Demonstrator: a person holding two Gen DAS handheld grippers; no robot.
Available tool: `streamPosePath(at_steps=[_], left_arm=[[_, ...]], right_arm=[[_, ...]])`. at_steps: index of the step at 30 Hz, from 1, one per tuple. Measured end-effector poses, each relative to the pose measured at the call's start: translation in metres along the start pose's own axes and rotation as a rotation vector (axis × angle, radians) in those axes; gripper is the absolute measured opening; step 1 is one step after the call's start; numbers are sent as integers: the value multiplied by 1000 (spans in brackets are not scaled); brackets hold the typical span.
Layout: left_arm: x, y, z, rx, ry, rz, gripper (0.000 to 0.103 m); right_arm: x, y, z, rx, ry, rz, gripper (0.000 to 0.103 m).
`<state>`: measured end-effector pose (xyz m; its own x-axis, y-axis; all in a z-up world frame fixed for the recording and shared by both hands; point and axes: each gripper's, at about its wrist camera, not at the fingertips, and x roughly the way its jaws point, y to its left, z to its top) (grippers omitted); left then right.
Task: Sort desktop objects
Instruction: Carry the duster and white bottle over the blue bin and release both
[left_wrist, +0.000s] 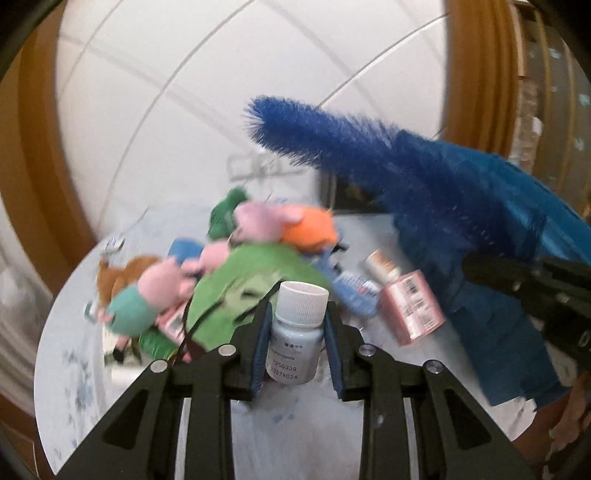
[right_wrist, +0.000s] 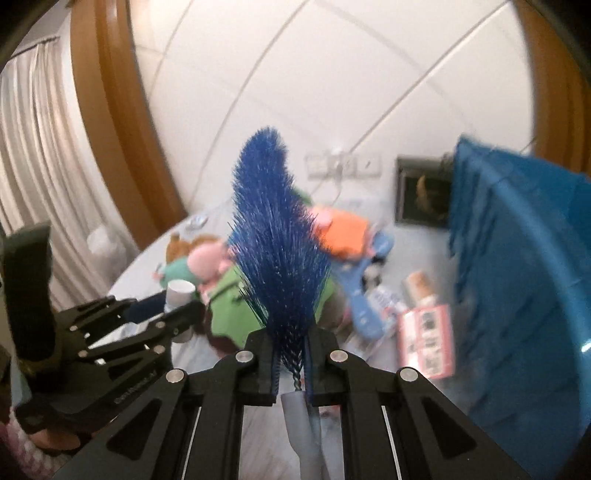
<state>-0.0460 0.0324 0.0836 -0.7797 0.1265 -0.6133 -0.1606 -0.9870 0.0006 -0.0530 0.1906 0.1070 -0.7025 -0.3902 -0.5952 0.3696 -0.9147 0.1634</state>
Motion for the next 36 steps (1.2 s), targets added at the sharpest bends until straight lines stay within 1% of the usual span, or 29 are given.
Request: streamPosePath(at_steps=[5,7,9,15,18,22,26,27,31,34,36], left_arm=[[-9,-44,31,51,-56,-80,28],[-11,-70,43,82,-79,-115,28],[-13,-97,55,104,-97,-150,28],[-14,-196,89,179,-129,-256,28],[-12,-240,99,213,-126,-288,28],[-3,-296,107,270,-88,-318,28],[3,-333,106,337,-49,-334,28],[5,-339,105,351,-35,-340,28],[12,-357,103,387,2,-338,28],[16,-364,103,402,15,-331,28],[17,-362,104,394,12,-328,28]], right_arm=[[-60,-27,19,40,-110,-103,10],[-84,-45,24,55,-143,-147,10],[-105,-67,26,81,-173,-210,10],[-157,-139,22,157,-210,-349,10],[-173,-173,20,186,-210,-392,10],[-186,-211,14,215,-200,-424,10],[-190,-249,5,264,-163,-430,11],[-189,-255,3,302,-158,-450,11],[-186,-285,-15,347,-121,-433,12],[-182,-303,-25,367,-100,-420,13],[-180,-307,-28,376,-89,-417,13]])
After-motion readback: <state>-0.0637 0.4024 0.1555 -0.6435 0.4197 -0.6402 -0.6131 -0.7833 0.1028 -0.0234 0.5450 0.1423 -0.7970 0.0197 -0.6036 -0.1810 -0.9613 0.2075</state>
